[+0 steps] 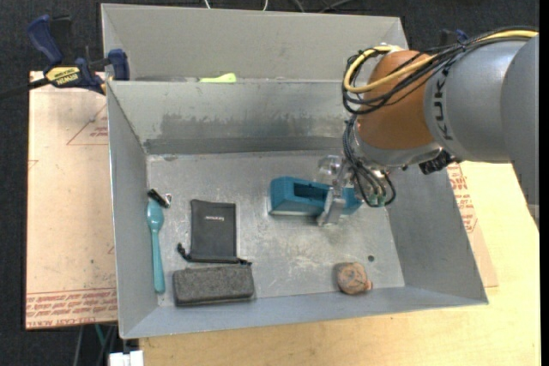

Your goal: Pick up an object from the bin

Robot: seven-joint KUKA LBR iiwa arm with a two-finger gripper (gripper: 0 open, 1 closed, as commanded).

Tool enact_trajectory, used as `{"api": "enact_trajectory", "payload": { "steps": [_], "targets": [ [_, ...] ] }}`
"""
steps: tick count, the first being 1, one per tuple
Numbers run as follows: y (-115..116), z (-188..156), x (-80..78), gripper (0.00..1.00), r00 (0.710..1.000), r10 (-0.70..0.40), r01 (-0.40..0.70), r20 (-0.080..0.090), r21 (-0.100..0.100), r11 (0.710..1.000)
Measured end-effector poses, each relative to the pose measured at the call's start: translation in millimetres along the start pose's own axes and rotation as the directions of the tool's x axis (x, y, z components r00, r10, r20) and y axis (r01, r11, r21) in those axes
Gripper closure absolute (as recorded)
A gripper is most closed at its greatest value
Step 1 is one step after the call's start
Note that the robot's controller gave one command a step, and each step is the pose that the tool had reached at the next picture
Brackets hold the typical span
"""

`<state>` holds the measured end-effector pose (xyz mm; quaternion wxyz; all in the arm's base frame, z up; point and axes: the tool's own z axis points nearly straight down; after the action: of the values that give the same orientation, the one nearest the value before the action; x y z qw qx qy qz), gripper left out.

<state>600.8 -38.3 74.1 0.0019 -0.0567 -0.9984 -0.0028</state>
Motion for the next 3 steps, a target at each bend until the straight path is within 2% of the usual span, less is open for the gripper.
{"api": "enact_trajectory", "payload": {
  "steps": [1,2,3],
  "targets": [
    [0.0,-0.2,0.0,1.00,1.000,0.000,0.000,0.000,0.000,1.000],
    [0.2,-41.5,3.1,1.00,1.000,0.001,-0.001,-0.009,0.000,1.000],
    [0.2,-64.7,1.4,1.00,1.000,0.001,-0.001,-0.002,0.000,1.000]
  ]
}}
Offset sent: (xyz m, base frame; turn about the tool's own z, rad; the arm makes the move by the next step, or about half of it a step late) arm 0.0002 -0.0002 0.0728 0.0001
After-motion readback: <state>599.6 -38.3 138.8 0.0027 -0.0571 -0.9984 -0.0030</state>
